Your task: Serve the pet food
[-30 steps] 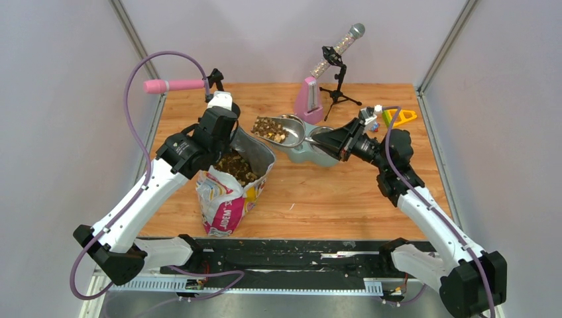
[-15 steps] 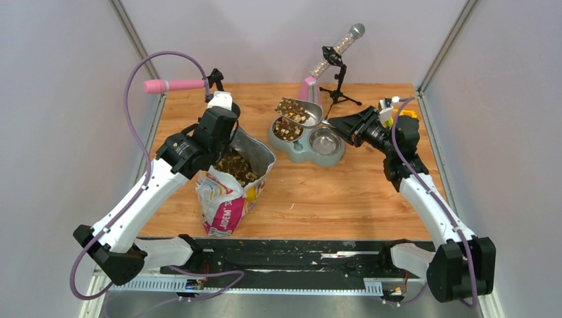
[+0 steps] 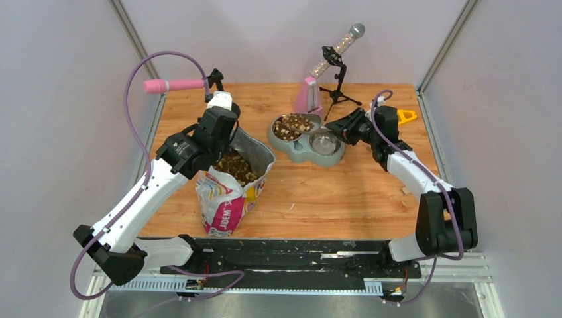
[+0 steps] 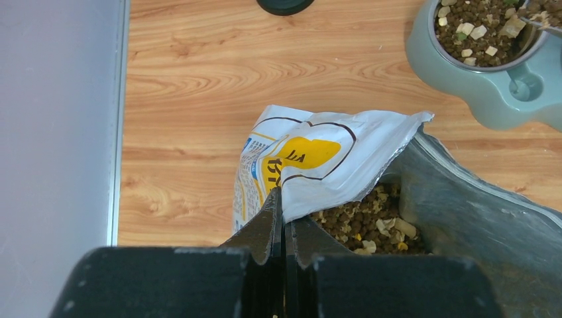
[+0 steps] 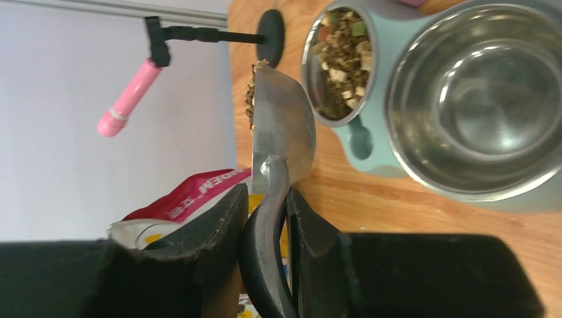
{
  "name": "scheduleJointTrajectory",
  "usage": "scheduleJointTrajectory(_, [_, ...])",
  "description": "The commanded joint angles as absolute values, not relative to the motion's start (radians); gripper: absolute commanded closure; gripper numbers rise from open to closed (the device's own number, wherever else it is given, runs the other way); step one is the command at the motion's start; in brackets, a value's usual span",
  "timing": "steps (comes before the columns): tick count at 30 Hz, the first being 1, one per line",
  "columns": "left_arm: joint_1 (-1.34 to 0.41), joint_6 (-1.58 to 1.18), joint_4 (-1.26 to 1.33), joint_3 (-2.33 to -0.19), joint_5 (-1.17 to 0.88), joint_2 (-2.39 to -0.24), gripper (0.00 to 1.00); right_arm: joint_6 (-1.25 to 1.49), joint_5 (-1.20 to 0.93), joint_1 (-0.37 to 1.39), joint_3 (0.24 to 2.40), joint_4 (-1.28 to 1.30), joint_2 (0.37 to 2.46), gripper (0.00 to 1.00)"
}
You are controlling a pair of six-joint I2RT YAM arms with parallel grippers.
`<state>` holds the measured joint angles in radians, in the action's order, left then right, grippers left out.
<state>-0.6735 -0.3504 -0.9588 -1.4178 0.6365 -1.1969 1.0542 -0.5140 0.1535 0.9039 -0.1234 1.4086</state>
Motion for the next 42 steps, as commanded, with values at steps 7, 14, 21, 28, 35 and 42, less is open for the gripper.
scheduleJointTrajectory(7, [-0.678,-0.350,-0.792,-1.451,0.707,-1.154,1.00,0.881,-0.453,0.153,1.066,-0.029,1.535,1.00])
scheduleJointTrajectory(14, [-0.678,-0.350,-0.790,-1.451,0.708,-1.153,1.00,0.778,-0.372,0.169,1.147,0.075,1.581,1.00])
scheduleJointTrajectory(21, [-0.679,-0.346,-0.791,-1.453,0.713,-1.158,1.00,0.713,-0.286,0.212,1.241,0.141,1.629,1.00])
scheduleJointTrajectory(28, [-0.678,-0.344,-0.791,-1.451,0.716,-1.158,1.00,0.659,-0.217,0.265,1.311,0.199,1.665,1.00])
scheduleJointTrajectory(35, [-0.678,-0.342,-0.791,-1.451,0.716,-1.157,1.00,0.587,-0.097,0.339,1.387,0.261,1.697,1.00])
scheduleJointTrajectory(42, [-0.678,-0.342,-0.791,-1.450,0.713,-1.155,1.00,0.573,-0.063,0.394,1.448,0.282,1.736,1.00])
